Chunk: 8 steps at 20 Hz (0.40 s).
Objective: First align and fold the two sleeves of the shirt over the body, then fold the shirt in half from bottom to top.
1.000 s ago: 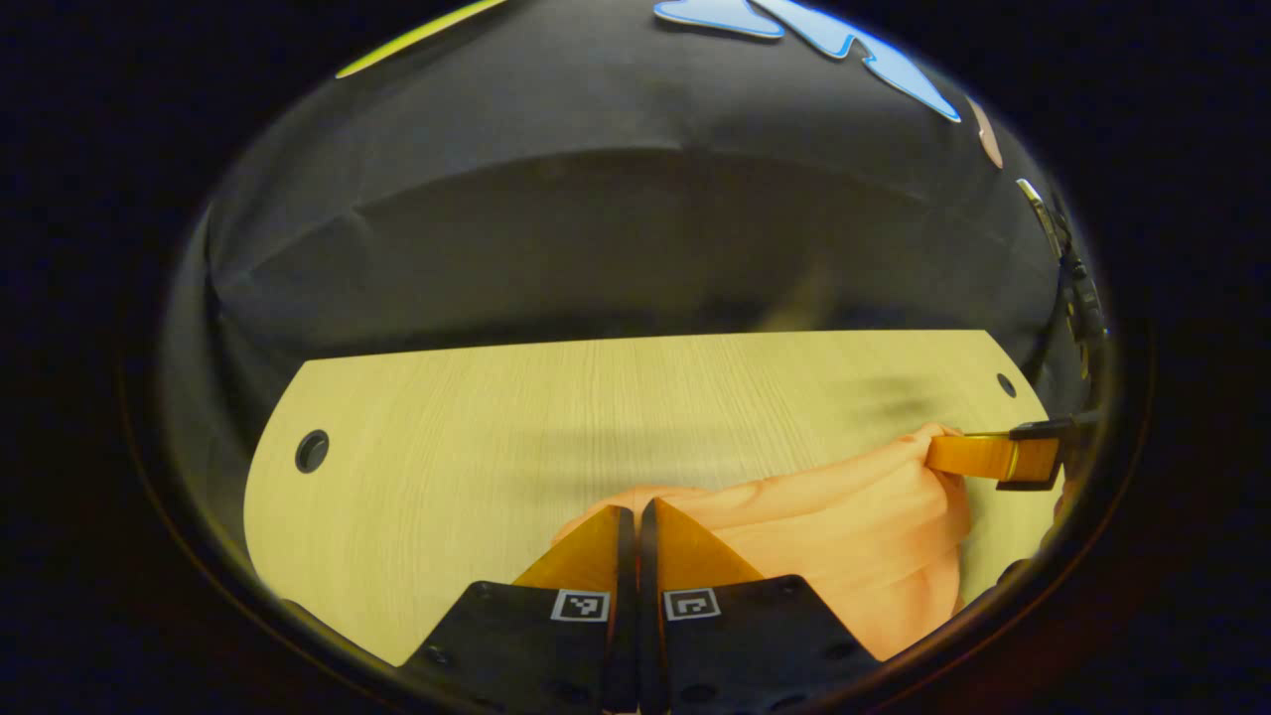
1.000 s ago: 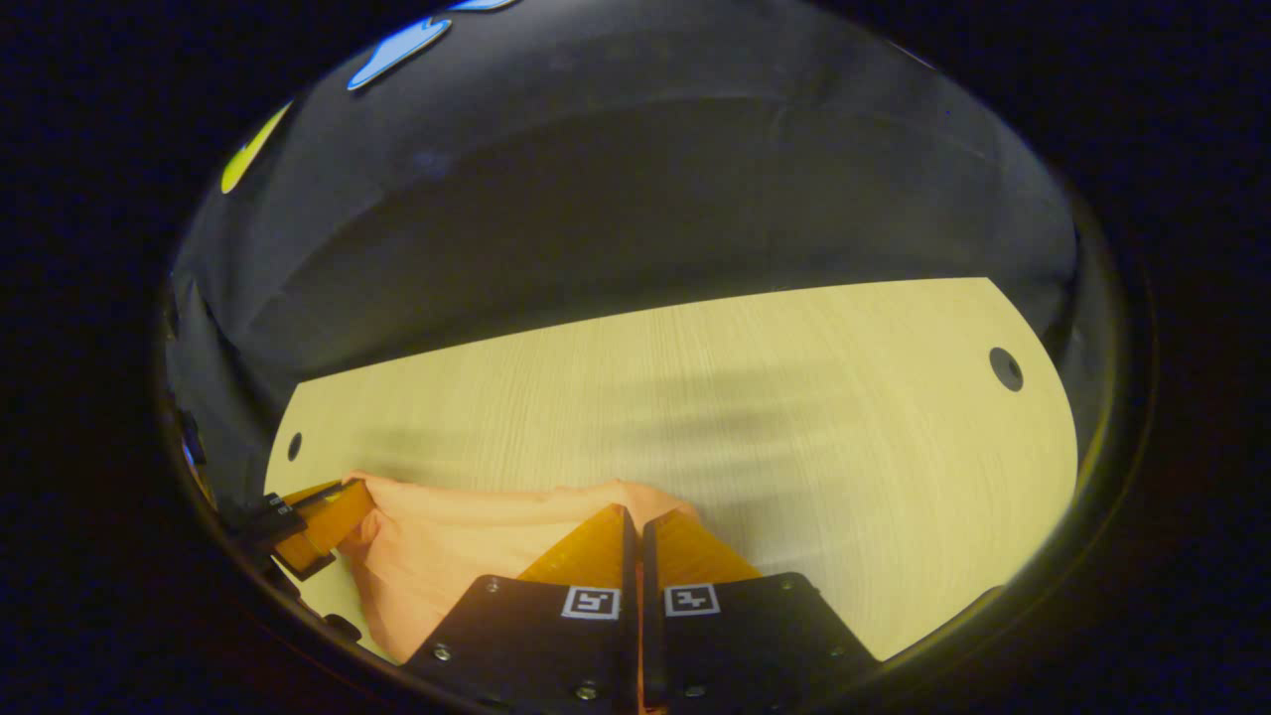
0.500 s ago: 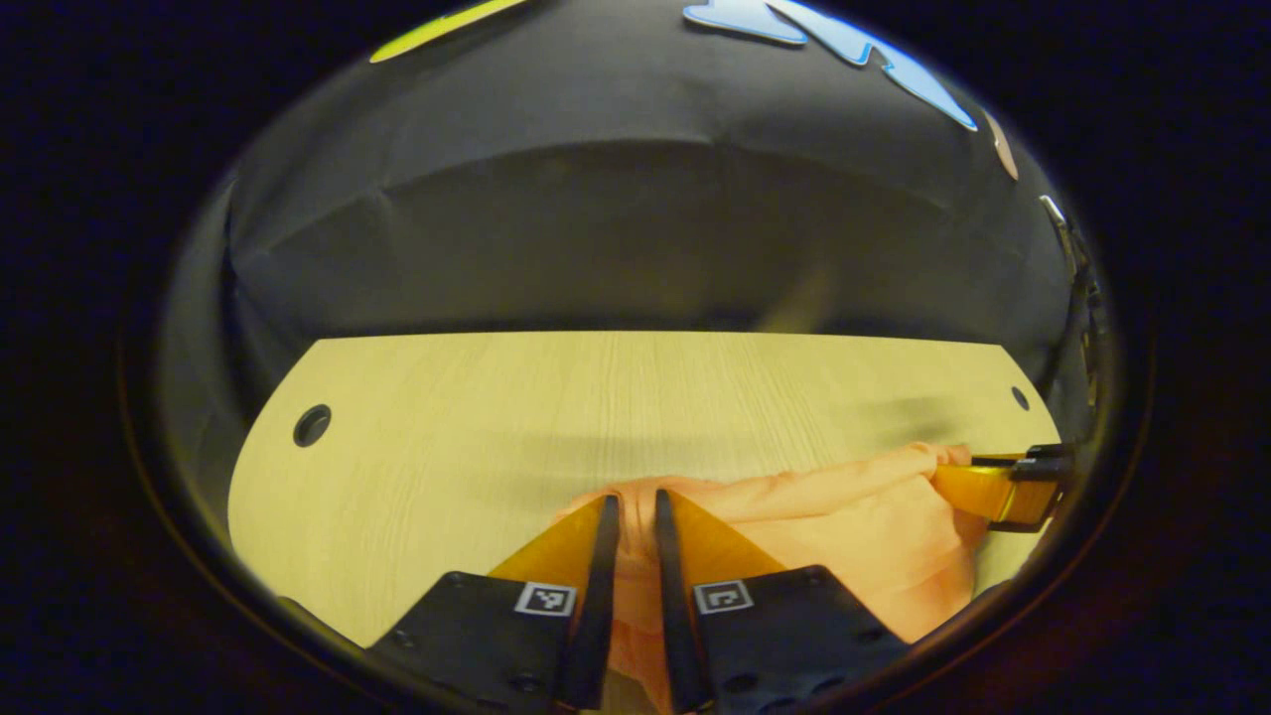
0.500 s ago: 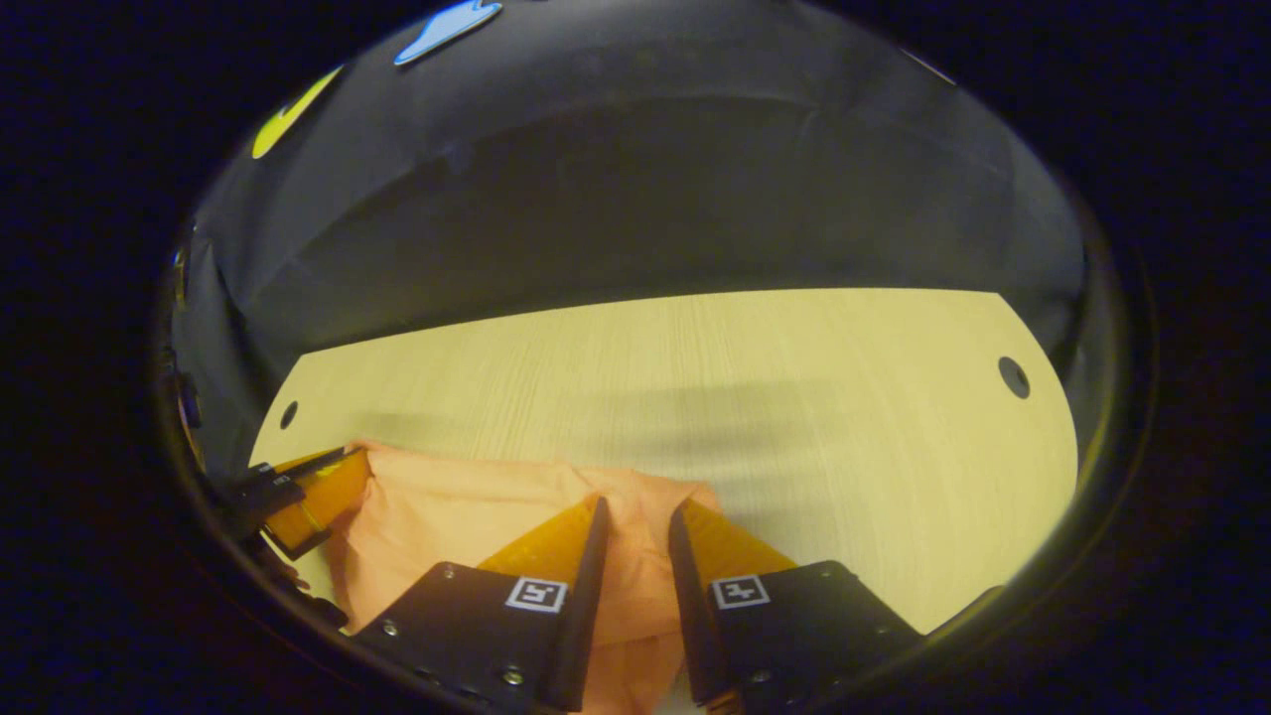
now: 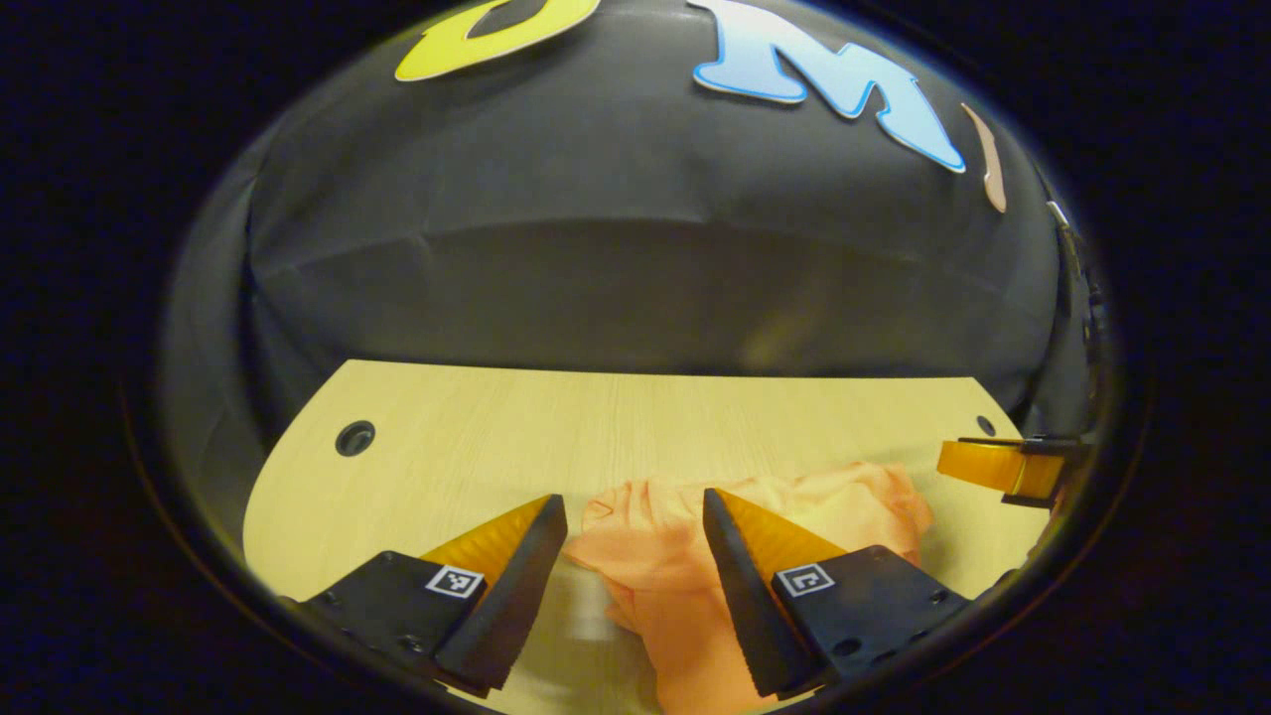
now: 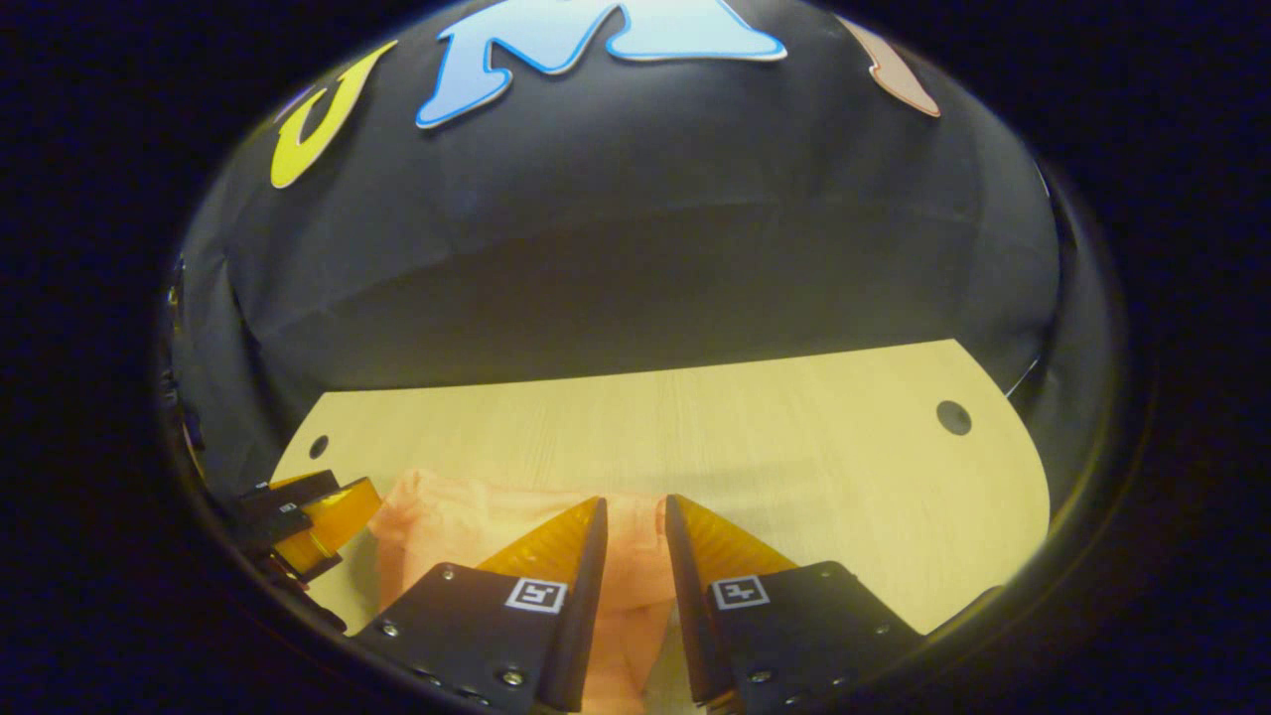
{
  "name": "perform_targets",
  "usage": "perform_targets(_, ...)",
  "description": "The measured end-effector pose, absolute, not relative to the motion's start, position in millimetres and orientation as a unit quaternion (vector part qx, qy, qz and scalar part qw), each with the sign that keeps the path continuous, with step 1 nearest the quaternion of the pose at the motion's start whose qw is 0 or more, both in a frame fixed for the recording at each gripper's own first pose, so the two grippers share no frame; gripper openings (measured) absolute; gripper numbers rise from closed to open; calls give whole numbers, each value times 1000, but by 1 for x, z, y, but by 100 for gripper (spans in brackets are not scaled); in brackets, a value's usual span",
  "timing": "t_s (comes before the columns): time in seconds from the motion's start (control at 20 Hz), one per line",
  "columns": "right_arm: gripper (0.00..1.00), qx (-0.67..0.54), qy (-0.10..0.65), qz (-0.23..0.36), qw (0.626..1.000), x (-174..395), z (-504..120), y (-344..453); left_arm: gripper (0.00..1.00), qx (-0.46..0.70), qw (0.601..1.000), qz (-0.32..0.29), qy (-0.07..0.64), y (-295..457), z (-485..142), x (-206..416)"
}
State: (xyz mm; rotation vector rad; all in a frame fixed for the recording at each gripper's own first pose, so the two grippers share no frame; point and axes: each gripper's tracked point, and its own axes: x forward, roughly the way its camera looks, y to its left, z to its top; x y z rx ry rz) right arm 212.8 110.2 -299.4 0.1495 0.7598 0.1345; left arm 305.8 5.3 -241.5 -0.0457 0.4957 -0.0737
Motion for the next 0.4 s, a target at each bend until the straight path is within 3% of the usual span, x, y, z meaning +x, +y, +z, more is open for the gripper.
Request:
perform_targets(0.25,37,83,319,77,941,171,-214,101,92,-14,981,-51,189,-14,-148,248)
perform_targets(0.4,39,82,283,87,952,143,-159,99,87,-12,985,-64,159,-23,-98,203)
